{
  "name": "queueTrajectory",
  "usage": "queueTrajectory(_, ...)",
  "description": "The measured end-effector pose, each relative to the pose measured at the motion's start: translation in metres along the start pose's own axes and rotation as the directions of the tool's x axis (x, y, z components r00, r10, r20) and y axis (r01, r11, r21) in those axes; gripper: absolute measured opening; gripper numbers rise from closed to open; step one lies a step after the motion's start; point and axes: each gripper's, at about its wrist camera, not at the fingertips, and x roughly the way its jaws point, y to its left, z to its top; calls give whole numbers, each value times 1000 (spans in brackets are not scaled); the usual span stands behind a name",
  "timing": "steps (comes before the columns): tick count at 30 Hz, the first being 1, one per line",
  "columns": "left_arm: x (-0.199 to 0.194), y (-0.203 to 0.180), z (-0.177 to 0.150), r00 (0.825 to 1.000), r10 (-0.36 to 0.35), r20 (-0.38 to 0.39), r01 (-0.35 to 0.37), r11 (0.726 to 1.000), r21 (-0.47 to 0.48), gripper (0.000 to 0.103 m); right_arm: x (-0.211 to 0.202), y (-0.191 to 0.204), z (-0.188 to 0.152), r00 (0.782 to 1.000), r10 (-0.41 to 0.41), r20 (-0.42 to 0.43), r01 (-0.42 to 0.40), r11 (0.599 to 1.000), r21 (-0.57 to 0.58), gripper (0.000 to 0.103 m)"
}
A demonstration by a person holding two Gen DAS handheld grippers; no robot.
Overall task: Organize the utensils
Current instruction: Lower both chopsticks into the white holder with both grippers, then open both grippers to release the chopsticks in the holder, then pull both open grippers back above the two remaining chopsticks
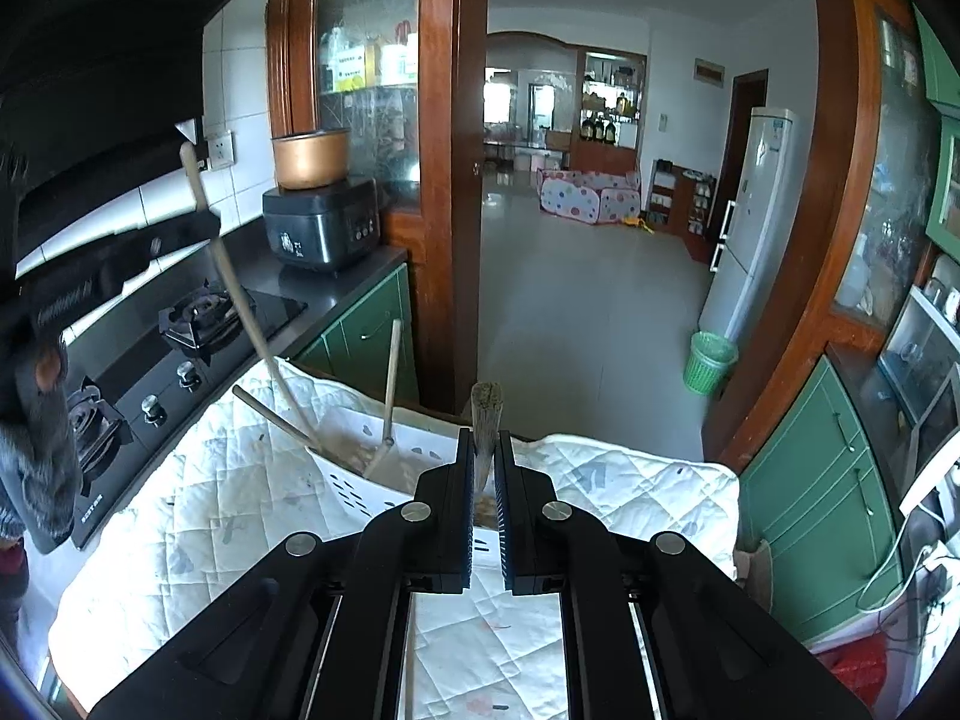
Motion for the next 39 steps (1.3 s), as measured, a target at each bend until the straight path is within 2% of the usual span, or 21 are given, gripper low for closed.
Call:
queueTrajectory(4,21,6,-6,1000,-4,-23,3,999,-44,5,12,2,-6,1000,8,-24,-8,1000,11,7)
queueTrajectory(10,55,14,-38,993,3,-121,-13,997,-81,5,28,3,-14,998,21,-55,-20,999,25,7)
queueTrajectory(18,61,22,-70,984,-20,-179,-3,992,-122,8,44,-4,-27,997,33,-76,-29,998,62,7)
queueTrajectory(21,56,19,-74,984,-8,-178,-10,995,-100,9,42,-8,-29,997,44,-61,-39,996,83,8)
queueTrajectory(22,53,17,-76,984,-8,-176,-9,996,-93,16,41,-9,-29,997,48,-54,-43,995,89,10)
queueTrajectory(23,50,16,-76,985,0,-173,-16,996,-88,30,37,-10,-30,998,49,-43,-45,995,94,15)
queueTrajectory(24,48,14,-76,986,8,-167,-22,996,-84,36,34,-11,-30,998,48,-35,-44,994,98,18)
queueTrajectory(27,35,7,-77,989,21,-145,-30,998,-60,37,23,-12,-33,999,44,-10,-43,994,98,20)
queueTrajectory(35,0,0,-88,992,44,-121,-51,997,-58,62,-19,-6,-61,998,25,61,-30,995,90,33)
queueTrajectory(39,-15,-3,-98,992,36,-119,-46,996,-77,67,-32,1,-85,997,14,71,-20,996,87,34)
